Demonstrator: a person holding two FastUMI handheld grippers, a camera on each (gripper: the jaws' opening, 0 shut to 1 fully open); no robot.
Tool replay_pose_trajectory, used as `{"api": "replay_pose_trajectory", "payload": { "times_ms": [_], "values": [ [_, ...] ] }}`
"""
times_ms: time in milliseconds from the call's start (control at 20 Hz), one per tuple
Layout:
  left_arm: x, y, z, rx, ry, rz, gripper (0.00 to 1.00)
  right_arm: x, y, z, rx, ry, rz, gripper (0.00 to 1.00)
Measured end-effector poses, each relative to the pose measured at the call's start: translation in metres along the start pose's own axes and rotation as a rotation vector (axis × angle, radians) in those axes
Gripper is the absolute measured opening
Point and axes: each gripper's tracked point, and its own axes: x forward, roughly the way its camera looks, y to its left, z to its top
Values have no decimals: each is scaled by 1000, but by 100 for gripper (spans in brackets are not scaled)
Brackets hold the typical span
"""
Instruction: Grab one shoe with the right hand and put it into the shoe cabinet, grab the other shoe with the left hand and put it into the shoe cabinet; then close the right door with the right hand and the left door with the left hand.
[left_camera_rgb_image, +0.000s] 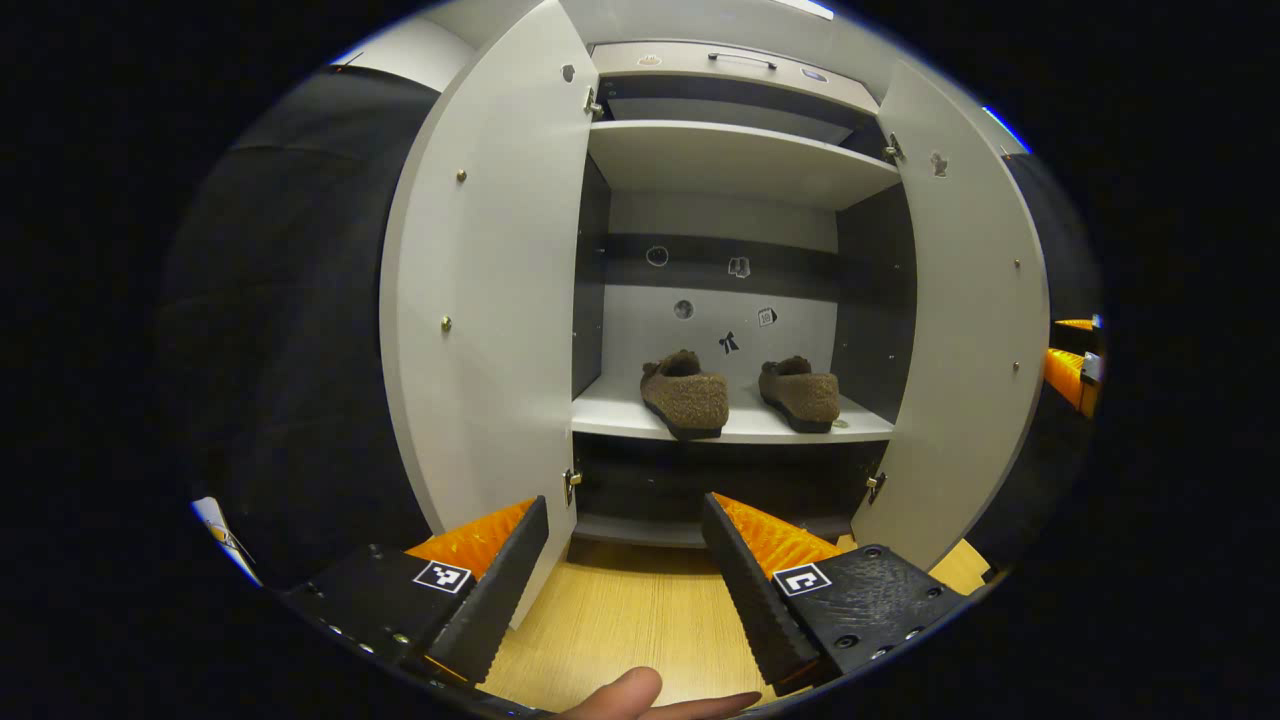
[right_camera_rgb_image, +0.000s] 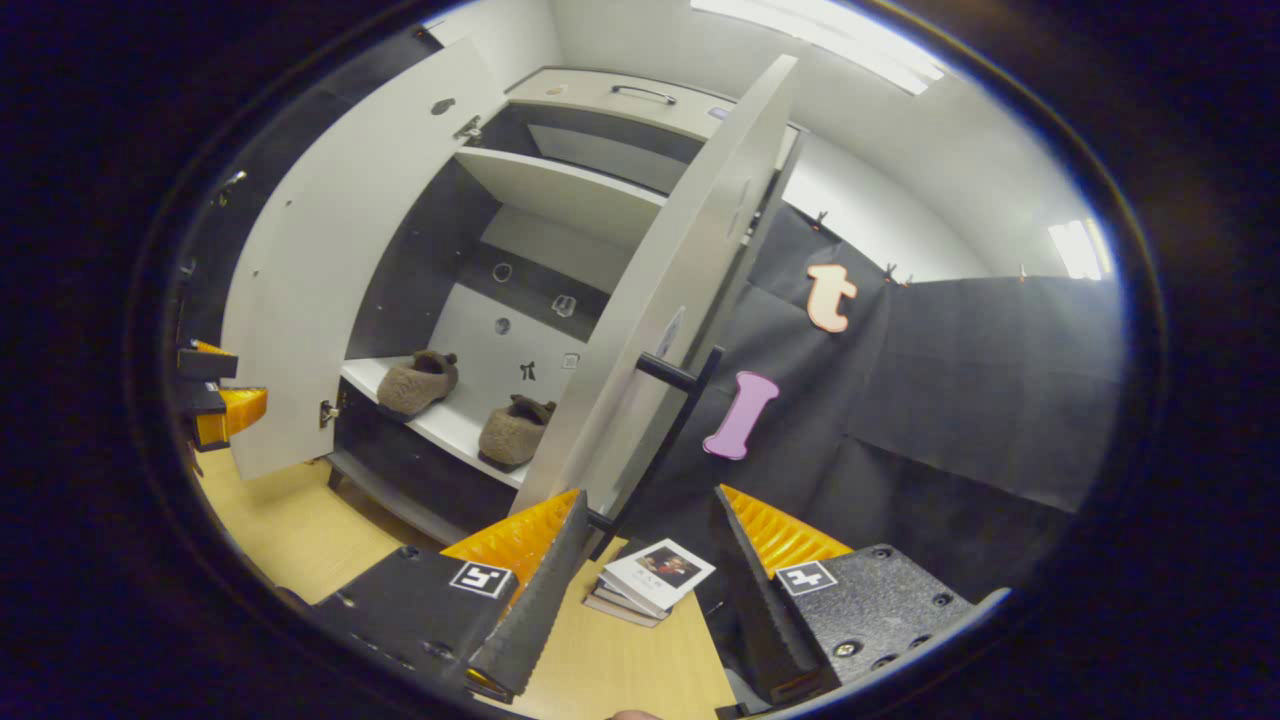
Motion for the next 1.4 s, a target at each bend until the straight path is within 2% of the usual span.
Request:
{"api": "replay_pose_trajectory", "payload": {
  "times_ms": [150, 400, 600, 750, 950, 1100, 1250, 1400],
  "values": [
    [-10, 3, 14, -27, -42, 11, 94, 13, 30, 16, 26, -29, 61, 82],
    [-25, 40, 25, -10, -71, 107, 94, 36, 76, 36, 43, -63, 189, 86],
    [-41, 79, 42, -57, -114, 197, 94, 40, 101, 40, 23, -82, 242, 89],
    [-31, 104, 61, -85, -147, 214, 93, 37, 117, 35, 27, -62, 272, 89],
    [-5, 107, 82, -129, -161, 149, 94, 32, 118, 25, 30, -27, 281, 89],
    [9, 79, 83, -151, -151, 16, 94, 27, 112, 12, 15, 4, 265, 89],
    [14, 75, 80, -96, -146, 17, 94, 24, 113, 3, 21, 38, 258, 89],
    [6, 58, 82, -127, -127, -68, 93, 23, 117, -2, 14, 58, 253, 89]
  ]
}}
